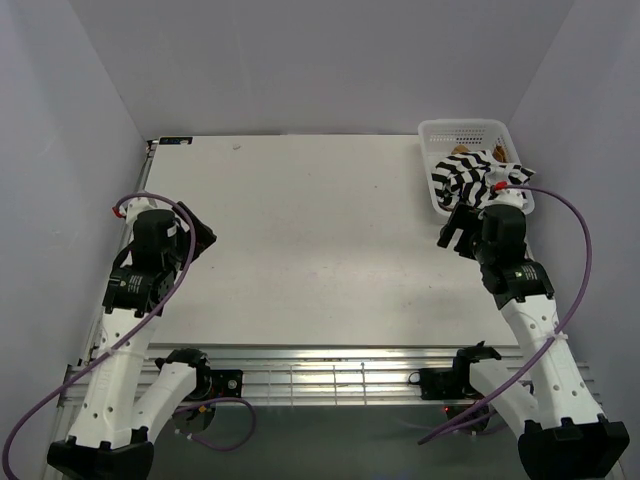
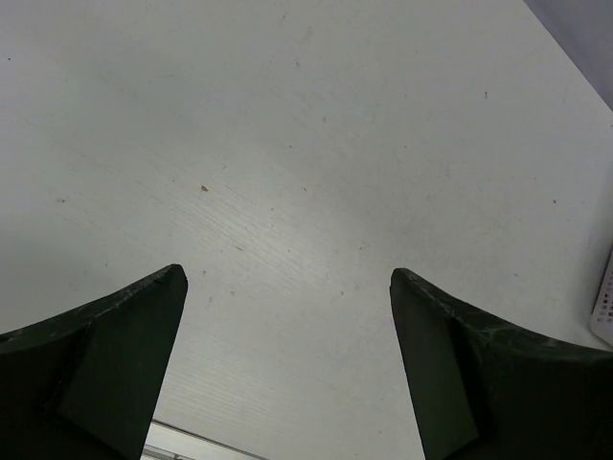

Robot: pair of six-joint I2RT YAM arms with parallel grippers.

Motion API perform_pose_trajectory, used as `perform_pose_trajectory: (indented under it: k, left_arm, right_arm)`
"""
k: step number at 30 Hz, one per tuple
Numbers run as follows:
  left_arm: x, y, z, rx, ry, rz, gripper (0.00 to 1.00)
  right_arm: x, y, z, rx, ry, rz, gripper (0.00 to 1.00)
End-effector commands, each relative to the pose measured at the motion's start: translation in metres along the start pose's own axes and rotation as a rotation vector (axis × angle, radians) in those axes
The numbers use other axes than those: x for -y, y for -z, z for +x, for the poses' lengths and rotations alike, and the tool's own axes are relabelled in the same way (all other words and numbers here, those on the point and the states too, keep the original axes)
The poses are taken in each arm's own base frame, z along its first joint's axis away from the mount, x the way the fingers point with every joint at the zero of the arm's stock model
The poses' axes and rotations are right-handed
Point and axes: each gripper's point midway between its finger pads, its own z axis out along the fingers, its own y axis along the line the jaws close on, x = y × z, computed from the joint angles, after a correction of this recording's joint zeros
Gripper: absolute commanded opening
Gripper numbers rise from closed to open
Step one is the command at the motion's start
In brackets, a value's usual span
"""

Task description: Fold and stack the tank tops

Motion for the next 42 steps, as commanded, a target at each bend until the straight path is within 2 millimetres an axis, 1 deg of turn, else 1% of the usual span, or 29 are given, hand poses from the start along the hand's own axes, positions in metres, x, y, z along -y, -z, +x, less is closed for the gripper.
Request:
perform_pose_trajectory:
  k: [1, 3, 4, 5, 8, 13, 14, 16, 17, 18, 19, 20, 21, 22, 23, 25, 27, 28, 29, 30, 31, 33, 34, 36, 37, 39, 40, 41, 42]
  left_arm:
    - [-0.002, -0.005, -0.003, 0.021, 0.009, -0.014, 0.98]
    - [-0.003, -0.009, -0.002, 0.023, 0.003, -0.020, 0.98]
    - [-0.004, -0.010, -0.002, 0.022, -0.004, -0.026, 0.98]
    - [-0.005, -0.012, -0.002, 0.022, -0.005, -0.033, 0.98]
    - [-0.008, -0.017, 0.000, 0.018, -0.011, -0.056, 0.98]
    - [-0.008, -0.024, 0.004, 0.008, -0.026, -0.058, 0.98]
    - [-0.009, -0.024, 0.004, 0.009, -0.028, -0.064, 0.98]
    - [-0.010, -0.025, 0.005, 0.013, -0.028, -0.066, 0.98]
    - [-0.010, -0.025, 0.005, 0.015, -0.027, -0.065, 0.98]
    - [-0.011, -0.025, 0.005, 0.020, -0.026, -0.063, 0.98]
    - [-0.011, -0.026, 0.006, 0.019, -0.026, -0.062, 0.98]
    - [-0.011, -0.025, 0.006, 0.021, -0.024, -0.058, 0.98]
    - [-0.010, -0.026, 0.006, 0.024, -0.021, -0.052, 0.98]
    - [-0.009, -0.025, 0.006, 0.024, -0.020, -0.047, 0.98]
    - [-0.009, -0.025, 0.006, 0.022, -0.018, -0.043, 0.98]
    - [-0.009, -0.026, 0.007, 0.022, -0.019, -0.043, 0.98]
    - [-0.009, -0.027, 0.008, 0.019, -0.021, -0.046, 0.98]
    - [-0.010, -0.027, 0.008, 0.018, -0.022, -0.049, 0.98]
    - [-0.010, -0.027, 0.009, 0.016, -0.022, -0.050, 0.98]
    - [-0.010, -0.028, 0.009, 0.015, -0.023, -0.051, 0.98]
    - [-0.010, -0.027, 0.008, 0.016, -0.022, -0.050, 0.98]
    - [-0.010, -0.028, 0.009, 0.015, -0.021, -0.051, 0.98]
    - [-0.010, -0.028, 0.009, 0.014, -0.020, -0.050, 0.98]
    - [-0.010, -0.027, 0.010, 0.015, -0.019, -0.047, 0.98]
    - [-0.010, -0.027, 0.010, 0.013, -0.017, -0.045, 0.98]
    - [-0.009, -0.027, 0.009, 0.014, -0.014, -0.040, 0.98]
    - [-0.008, -0.026, 0.010, 0.012, -0.011, -0.033, 0.98]
    - [-0.007, -0.026, 0.010, 0.013, -0.012, -0.030, 0.98]
    - [-0.007, -0.026, 0.009, 0.016, -0.011, -0.028, 0.98]
  right_arm:
    - [-0.009, -0.005, -0.047, 0.128, 0.020, -0.008, 0.90]
    - [-0.001, -0.018, -0.058, 0.117, 0.032, 0.069, 0.90]
    - [-0.001, -0.017, -0.078, 0.151, 0.035, 0.094, 0.90]
    - [0.002, -0.032, -0.076, 0.114, 0.053, 0.124, 0.90]
    - [0.013, -0.056, -0.094, 0.095, 0.044, 0.200, 0.90]
    - [0.025, -0.101, -0.111, 0.027, 0.002, 0.196, 0.90]
    - [0.037, -0.116, -0.117, 0.008, -0.021, 0.207, 0.90]
    - [0.044, -0.131, -0.121, -0.009, -0.025, 0.210, 0.90]
    - [0.047, -0.149, -0.114, -0.048, -0.018, 0.213, 0.90]
    - [0.044, -0.155, -0.127, -0.030, -0.009, 0.199, 0.90]
    - [0.041, -0.163, -0.128, -0.045, 0.011, 0.178, 0.90]
    - [0.043, -0.181, -0.116, -0.095, 0.021, 0.174, 0.90]
    - [0.037, -0.187, -0.130, -0.076, 0.033, 0.152, 0.90]
    - [0.038, -0.195, -0.128, -0.093, 0.040, 0.155, 0.90]
    - [0.044, -0.212, -0.114, -0.146, 0.043, 0.172, 0.91]
    - [0.046, -0.224, -0.123, -0.134, 0.049, 0.190, 0.92]
    - [0.048, -0.240, -0.113, -0.165, 0.055, 0.186, 0.96]
    - [0.044, -0.243, -0.117, -0.160, 0.055, 0.170, 0.87]
    - [0.042, -0.245, -0.115, -0.166, 0.055, 0.157, 0.68]
    - [0.040, -0.244, -0.118, -0.158, 0.053, 0.146, 0.39]
    - [0.035, -0.245, -0.121, -0.140, 0.051, 0.119, 0.29]
    - [0.017, -0.235, -0.146, -0.050, 0.078, 0.023, 0.08]
    - [0.009, -0.221, -0.161, -0.005, 0.088, -0.007, 0.08]
    - [-0.007, -0.205, -0.175, 0.036, 0.104, -0.077, 0.08]
    - [-0.022, -0.183, -0.194, 0.093, 0.117, -0.126, 0.08]
    - [-0.041, -0.160, -0.205, 0.143, 0.152, -0.174, 0.08]
    - [-0.065, -0.134, -0.218, 0.197, 0.183, -0.226, 0.08]
    - [-0.081, -0.120, -0.223, 0.221, 0.209, -0.263, 0.08]
    - [-0.114, -0.103, -0.221, 0.237, 0.263, -0.337, 0.08]
